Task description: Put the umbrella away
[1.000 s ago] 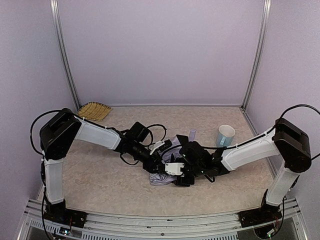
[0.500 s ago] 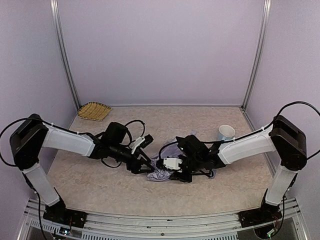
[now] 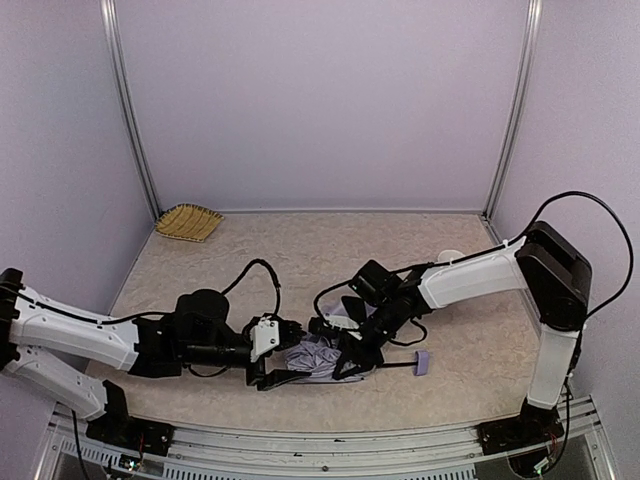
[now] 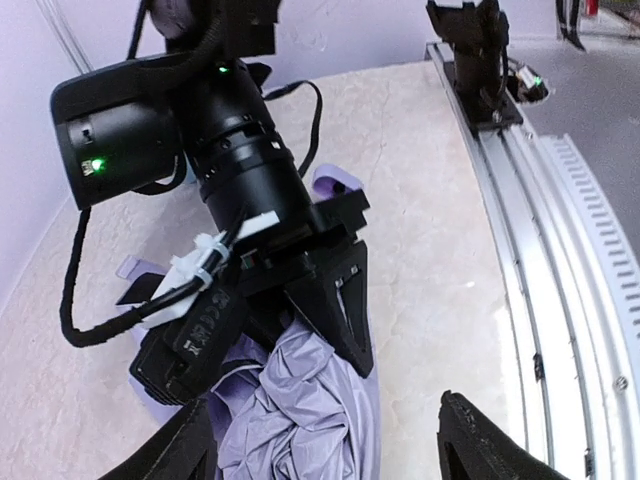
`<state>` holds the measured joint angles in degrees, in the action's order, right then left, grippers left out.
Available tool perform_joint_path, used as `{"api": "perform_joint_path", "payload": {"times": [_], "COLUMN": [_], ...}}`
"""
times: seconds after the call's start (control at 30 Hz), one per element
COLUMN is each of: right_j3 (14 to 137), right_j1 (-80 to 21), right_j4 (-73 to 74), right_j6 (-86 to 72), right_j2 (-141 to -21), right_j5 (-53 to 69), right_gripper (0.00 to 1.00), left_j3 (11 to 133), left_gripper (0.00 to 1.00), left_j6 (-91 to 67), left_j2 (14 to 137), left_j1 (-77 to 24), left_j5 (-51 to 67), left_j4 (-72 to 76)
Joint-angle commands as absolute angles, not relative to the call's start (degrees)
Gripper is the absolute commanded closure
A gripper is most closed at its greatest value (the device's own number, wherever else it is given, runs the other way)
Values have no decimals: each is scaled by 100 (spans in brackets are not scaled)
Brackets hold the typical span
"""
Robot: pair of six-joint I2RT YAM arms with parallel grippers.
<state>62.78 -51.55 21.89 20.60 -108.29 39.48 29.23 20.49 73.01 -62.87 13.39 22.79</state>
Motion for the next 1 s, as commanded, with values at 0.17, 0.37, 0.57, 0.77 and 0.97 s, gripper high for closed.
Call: {"api": "perform_joint_path", "payload": {"times": [0.17,0.37,0.57,0.77,0.97], "right_j3": [6776,7096,7186,6841,6030], "right_j1": [-4945,-4832,-4721,-4579,-4539], "right_j4": [3938,4097,3614,2305,2048], "right_j6": [2202,2532,2102,655,-686], "right_j2": [-12135,-12449,-12167,-10759,-9187], "right_j5": [4399,4602,4334,3482,2238], "right_gripper": [83,82,72,46,36], "left_j3": [3712,4091,4775,4769,5147], "left_gripper": [23,23,48,74,86], "left_j6": [3239,3336,3094,2774,2573], "left_j2": [8733,9770,10552,10636,10982], "left_j1": [-6583,-6508,-6393,-6371,-6297], "left_j5": [-99,-981,-600,-403,-311], "left_j4": [1334,1373,410,126,-290]}}
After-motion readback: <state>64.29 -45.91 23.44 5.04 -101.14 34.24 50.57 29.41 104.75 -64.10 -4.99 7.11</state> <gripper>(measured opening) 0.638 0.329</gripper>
